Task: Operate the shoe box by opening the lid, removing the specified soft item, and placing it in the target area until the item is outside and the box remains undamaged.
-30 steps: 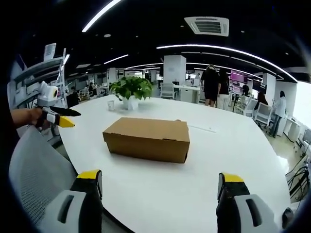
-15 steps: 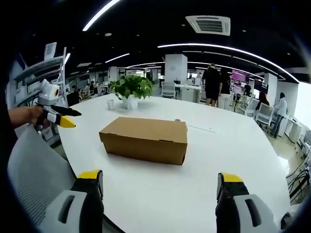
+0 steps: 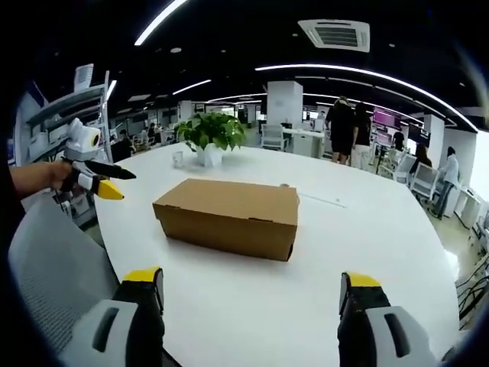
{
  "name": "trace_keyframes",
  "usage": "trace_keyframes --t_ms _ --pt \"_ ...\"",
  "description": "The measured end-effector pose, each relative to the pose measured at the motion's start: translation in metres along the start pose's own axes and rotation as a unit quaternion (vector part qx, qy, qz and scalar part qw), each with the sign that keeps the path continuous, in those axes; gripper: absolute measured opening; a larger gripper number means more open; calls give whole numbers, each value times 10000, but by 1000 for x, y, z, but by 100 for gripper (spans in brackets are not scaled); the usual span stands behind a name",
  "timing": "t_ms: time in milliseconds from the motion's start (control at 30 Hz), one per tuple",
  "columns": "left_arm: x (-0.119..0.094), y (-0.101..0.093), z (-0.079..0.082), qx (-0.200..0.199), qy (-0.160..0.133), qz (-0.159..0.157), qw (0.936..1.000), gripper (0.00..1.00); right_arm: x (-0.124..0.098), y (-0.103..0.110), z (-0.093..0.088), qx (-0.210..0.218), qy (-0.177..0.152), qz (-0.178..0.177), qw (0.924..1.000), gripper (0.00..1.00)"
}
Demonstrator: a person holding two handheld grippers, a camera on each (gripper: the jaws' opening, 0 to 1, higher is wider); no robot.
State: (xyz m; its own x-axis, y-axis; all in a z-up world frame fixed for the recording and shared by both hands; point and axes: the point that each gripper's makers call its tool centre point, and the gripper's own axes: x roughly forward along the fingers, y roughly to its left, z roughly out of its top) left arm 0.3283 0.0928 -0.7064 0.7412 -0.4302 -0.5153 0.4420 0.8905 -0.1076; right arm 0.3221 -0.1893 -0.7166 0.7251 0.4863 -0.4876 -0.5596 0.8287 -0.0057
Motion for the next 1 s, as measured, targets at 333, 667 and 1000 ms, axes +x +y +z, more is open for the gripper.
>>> trace_keyframes --t_ms 333,667,1000 --pt "18 -7 -3 15 103 -128 9999 98 18 -15 7 -116 -51 54 9999 95" --pt "38 -8 -2 -69 179 -211 9996 95 37 -23 13 -334 -144 243 9990 93" --pt "55 -2 -10 -131 315 -182 9993 92 61 -23 18 -511 -107 562 9971 89"
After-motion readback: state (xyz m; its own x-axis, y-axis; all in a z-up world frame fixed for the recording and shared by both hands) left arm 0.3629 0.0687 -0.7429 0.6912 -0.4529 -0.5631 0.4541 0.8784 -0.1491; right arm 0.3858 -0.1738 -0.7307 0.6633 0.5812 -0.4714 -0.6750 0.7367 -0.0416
